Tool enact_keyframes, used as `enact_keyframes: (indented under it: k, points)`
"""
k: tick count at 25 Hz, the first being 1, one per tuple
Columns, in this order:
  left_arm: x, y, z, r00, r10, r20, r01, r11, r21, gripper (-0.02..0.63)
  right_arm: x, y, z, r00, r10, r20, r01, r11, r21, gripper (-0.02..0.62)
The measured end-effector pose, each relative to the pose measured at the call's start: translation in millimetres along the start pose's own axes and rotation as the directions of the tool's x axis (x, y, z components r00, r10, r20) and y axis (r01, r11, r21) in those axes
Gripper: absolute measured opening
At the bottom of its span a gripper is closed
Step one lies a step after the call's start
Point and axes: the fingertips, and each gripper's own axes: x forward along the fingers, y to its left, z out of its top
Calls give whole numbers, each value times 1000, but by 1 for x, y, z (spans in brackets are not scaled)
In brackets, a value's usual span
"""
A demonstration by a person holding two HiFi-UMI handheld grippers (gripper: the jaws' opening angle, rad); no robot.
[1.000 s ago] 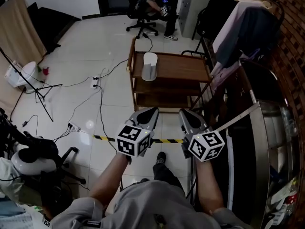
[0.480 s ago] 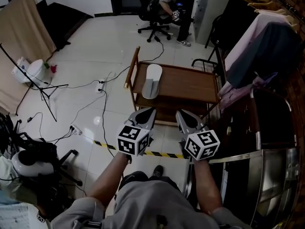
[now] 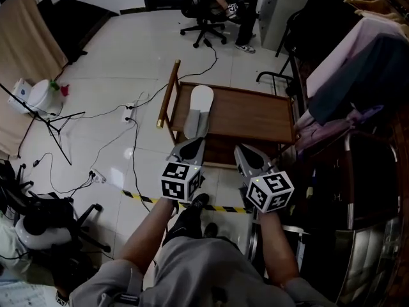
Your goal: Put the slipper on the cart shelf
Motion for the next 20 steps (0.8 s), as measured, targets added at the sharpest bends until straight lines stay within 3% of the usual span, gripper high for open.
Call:
enact_keyframes:
  k: [11,17,20]
  points:
    - [115,86,-34,994,69,-86,-68,998,14,8,72,-47,-7,993,-74,-91,76,997,26,0]
    - [178,126,-75,979,101,-177,-96,995,38,146,97,-69,-12,986,-121,-112,127,991,49,0]
    - [202,139,-97,963,115,-242,-108,993,44,184,99,-79,-17,979,-155,-129,164,984,62,0]
